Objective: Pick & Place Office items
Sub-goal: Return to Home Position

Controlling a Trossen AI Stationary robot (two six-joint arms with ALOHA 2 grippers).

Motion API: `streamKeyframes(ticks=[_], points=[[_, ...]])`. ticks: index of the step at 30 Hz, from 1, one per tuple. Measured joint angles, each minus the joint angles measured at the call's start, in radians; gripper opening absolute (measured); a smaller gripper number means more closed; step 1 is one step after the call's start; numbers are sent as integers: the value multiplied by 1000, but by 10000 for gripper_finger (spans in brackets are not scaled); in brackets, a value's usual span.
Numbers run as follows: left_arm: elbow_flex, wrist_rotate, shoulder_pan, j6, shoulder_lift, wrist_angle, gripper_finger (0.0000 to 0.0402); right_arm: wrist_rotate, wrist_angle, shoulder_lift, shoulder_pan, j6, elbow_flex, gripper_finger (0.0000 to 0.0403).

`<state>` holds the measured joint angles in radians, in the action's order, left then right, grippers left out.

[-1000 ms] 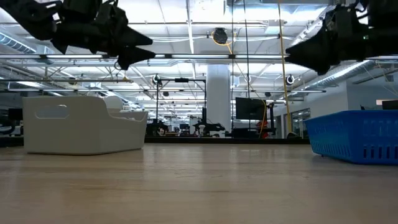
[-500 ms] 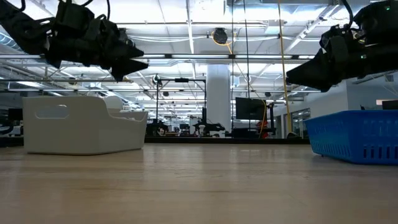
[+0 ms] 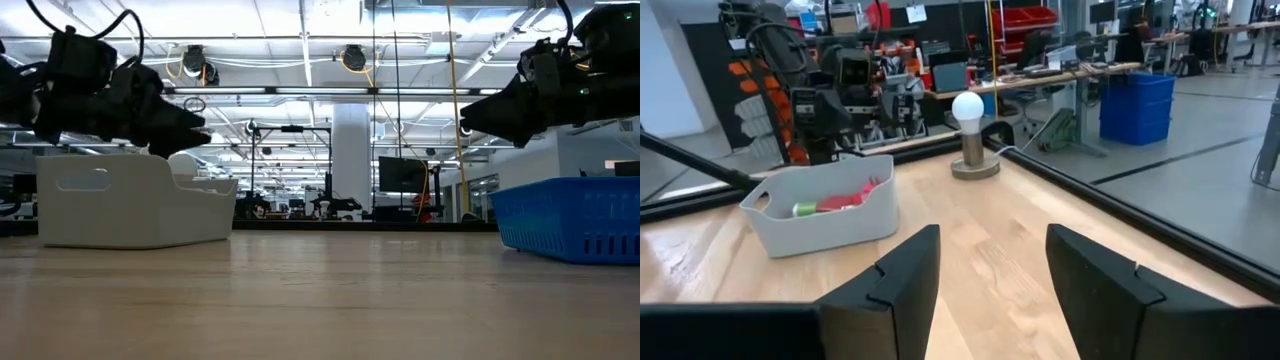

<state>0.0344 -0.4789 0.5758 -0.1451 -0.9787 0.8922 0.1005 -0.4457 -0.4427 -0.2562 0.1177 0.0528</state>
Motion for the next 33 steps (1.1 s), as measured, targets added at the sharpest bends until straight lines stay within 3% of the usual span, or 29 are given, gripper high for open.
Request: streamKeyframes(ticks=[17,24,29,33], points=[[-21,-31,6,11,-1,-37,255,-1,124,-1,0,3,-3,171],[-20,-123,14,-41,0,16,255,-2,131,18,0,-6,-3,171],[-20,-134,32,-52,17,46,255,-79,181,69,1,7,-3,171],[-20,-213,62,-76,54,42,255,-80,245,123,1,20,-3,171]])
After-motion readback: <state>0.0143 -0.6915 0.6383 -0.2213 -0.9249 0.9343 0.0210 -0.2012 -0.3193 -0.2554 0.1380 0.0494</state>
